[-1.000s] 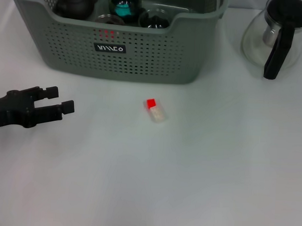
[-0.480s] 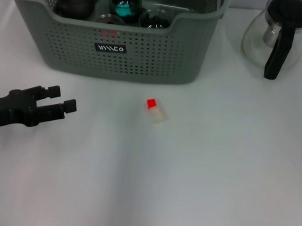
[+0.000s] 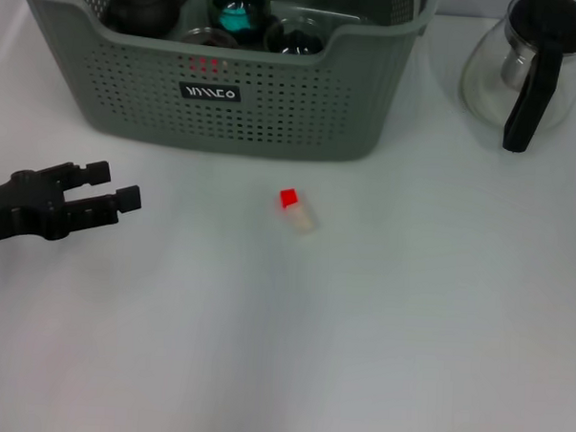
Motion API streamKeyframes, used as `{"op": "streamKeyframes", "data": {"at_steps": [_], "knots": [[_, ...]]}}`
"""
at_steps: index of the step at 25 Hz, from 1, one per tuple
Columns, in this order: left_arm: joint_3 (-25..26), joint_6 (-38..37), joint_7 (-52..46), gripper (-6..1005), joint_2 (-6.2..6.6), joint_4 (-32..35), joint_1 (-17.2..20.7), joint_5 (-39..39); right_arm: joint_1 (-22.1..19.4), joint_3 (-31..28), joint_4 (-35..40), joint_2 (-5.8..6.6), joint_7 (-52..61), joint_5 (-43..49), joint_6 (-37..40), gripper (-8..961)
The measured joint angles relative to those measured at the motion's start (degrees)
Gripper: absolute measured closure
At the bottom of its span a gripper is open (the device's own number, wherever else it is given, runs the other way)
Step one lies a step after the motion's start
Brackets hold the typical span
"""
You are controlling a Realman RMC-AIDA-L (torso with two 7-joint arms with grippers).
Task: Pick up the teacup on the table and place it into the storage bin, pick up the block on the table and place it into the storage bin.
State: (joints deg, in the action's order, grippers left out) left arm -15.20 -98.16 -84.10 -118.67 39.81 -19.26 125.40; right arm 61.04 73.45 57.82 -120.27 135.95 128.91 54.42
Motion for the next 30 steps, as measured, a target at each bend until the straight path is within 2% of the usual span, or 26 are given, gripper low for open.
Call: {"op": "streamKeyframes", "data": {"at_steps": [4,8,10,13,16,20,23,25,30], "knots": [[0.02,0.3,0.12,175,-0.1,-0.05,0.15,0.0,-7.73,0.23,7.43,0.08,-6.04,-10.7,0.69,156],[0.08,0.44,0.17,175,-0.09,-0.07,0.16,0.01,-16.29,-0.19,10.39,0.25,-18.29,-26.3,7.47,13],[0.08,0.44,0.15,175,-0.07,-0.09,0.08,0.01,-19.41,-1.01,10.33,0.44,-23.34,-32.49,12.8,11],[0.08,-0.24,0.05,175,0.13,0.02,0.13,0.02,-23.08,-5.01,10.1,0.53,-28.56,-37.21,25.35,8],[0.08,-2.7,0.75,175,0.54,0.38,0.5,0.28,-25.2,-9.54,10.12,0.82,-29.91,-36.54,36.26,8],[0.05,-7.43,2.46,175,1.16,1.0,0.95,0.82,-27.01,-12.14,12.13,1.77,-28.64,-30.22,44.65,8],[0.01,-10.92,3.41,175,1.21,2.04,1.27,0.83,-28.11,-12.53,15.04,1.74,-27.69,-25.19,46.99,9],[0.0,-13.27,3.86,175,1.22,2.57,1.33,0.83,-28.1,-12.31,17.32,1.27,-26.44,-20.94,47.44,9],[0.04,-14.19,3.93,175,1.18,2.77,1.7,0.46,-25.2,-7.98,19.62,0.11,-22.3,-10.66,46.7,9]]}}
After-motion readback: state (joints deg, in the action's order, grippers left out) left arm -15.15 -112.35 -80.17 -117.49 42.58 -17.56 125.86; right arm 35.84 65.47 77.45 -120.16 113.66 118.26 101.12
